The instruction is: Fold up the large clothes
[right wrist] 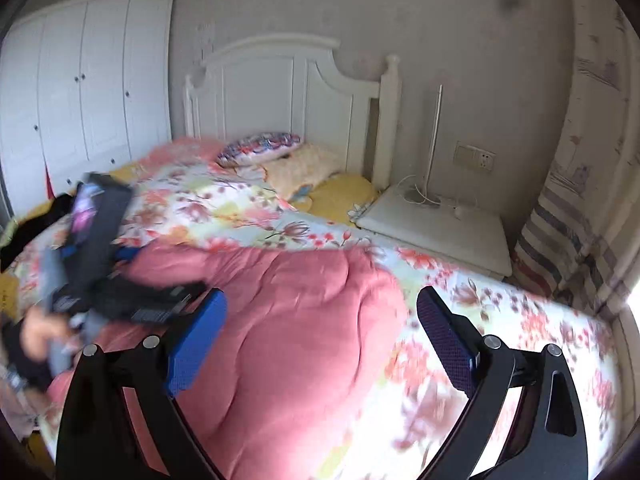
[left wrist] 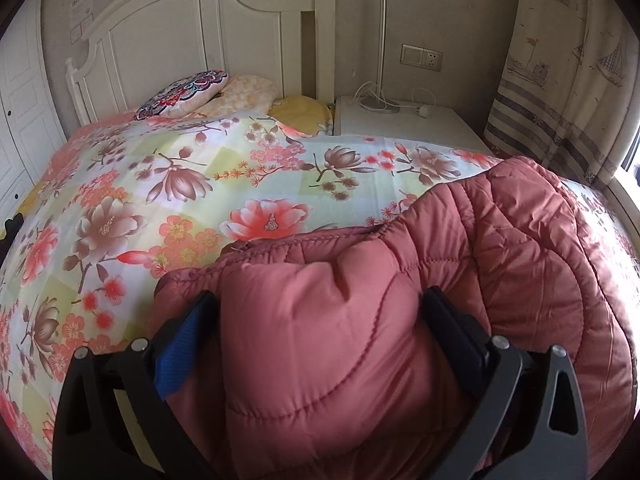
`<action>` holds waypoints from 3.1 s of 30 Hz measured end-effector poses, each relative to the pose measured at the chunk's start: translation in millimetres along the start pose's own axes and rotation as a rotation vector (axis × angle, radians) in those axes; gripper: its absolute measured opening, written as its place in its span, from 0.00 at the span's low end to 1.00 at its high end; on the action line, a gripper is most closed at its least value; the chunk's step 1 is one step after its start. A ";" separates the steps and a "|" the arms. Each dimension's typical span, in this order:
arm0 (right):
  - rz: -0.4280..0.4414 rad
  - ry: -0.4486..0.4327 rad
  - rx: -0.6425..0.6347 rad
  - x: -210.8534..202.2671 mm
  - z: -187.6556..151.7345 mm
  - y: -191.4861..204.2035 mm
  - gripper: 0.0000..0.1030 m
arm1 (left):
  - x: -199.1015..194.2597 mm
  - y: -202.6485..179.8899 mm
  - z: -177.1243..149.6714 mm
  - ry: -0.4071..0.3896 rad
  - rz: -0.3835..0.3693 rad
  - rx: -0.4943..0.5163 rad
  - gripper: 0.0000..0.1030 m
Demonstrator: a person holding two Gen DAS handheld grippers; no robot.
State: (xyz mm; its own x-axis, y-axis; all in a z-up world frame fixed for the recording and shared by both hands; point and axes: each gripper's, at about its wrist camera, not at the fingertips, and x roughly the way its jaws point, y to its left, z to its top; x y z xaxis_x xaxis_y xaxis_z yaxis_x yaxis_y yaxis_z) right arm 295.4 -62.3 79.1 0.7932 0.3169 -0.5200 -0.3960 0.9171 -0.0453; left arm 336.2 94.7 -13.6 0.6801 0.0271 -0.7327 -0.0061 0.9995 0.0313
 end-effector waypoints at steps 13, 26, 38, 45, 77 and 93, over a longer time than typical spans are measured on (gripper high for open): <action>0.139 0.408 0.169 181.1 -26.9 -41.8 0.88 | 5.6 8.4 -0.6 0.016 -0.057 -0.048 0.98; 0.100 0.356 0.149 176.5 -28.3 -34.9 0.91 | 12.1 11.6 -0.9 0.024 -0.060 -0.056 0.98; 0.003 0.086 -0.120 -3.3 -23.0 62.6 0.95 | 12.4 14.6 -1.1 0.025 -0.067 -0.080 0.98; -0.029 0.142 -0.117 18.8 -78.7 81.8 0.96 | 12.5 15.7 -1.7 0.022 -0.082 -0.089 0.98; -0.131 0.075 -0.184 -23.1 -111.6 126.5 0.96 | 1.5 0.6 -2.9 -0.030 0.061 -0.001 0.98; -0.138 0.054 -0.281 -13.8 -119.5 153.5 0.96 | 2.9 1.2 -1.3 -0.022 0.048 -0.010 0.98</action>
State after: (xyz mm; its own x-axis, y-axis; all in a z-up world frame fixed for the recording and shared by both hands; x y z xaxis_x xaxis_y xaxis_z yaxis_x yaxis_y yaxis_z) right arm 168.3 45.2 -22.6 0.8257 0.1737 -0.5367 -0.4043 0.8457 -0.3484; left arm 337.3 96.1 -16.6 0.6948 0.0744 -0.7154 -0.0461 0.9972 0.0590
